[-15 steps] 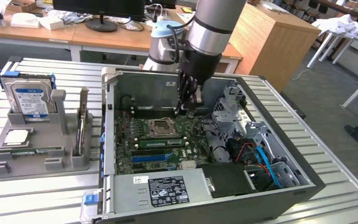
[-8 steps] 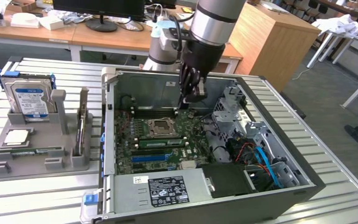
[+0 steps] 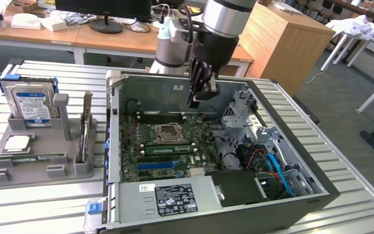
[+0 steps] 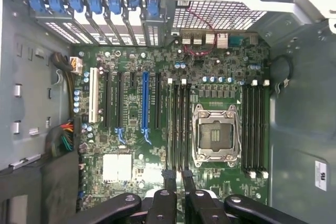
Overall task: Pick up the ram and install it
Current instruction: 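Insert the ram into the slot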
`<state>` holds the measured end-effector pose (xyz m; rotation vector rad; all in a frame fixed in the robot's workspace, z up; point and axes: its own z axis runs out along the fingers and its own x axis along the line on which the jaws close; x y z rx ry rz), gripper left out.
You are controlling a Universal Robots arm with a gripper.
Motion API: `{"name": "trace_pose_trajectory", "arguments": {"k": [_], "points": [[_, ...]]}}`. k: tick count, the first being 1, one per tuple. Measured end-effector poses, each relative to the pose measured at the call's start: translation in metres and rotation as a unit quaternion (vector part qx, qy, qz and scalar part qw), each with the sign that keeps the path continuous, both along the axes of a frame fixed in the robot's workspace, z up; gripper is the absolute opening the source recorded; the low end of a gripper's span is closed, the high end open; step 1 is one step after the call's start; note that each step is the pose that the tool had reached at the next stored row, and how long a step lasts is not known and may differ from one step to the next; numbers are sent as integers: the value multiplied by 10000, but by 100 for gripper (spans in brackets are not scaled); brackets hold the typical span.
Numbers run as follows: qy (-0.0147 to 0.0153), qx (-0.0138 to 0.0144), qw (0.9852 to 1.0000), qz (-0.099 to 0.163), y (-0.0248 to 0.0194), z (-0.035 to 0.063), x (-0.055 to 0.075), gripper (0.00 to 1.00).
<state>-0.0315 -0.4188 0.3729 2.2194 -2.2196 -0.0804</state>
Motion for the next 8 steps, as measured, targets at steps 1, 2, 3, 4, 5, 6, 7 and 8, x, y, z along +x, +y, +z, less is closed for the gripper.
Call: {"name": "trace_pose_trajectory", "arguments": {"k": [1,2,3,4,5,6,7,8], "points": [[0,0,10000,0,0,21,0,18],[0,0,10000,0,0,43,0,18],[0,0,10000,0,0,65,0,18],[0,0,10000,0,0,87,0,18],[0,0,10000,0,0,108,0,18],[0,0,10000,0,0,126,0,18],[0,1,10000,0,0,129,0,18],[0,1,10000,0,0,129,0,18]]}}
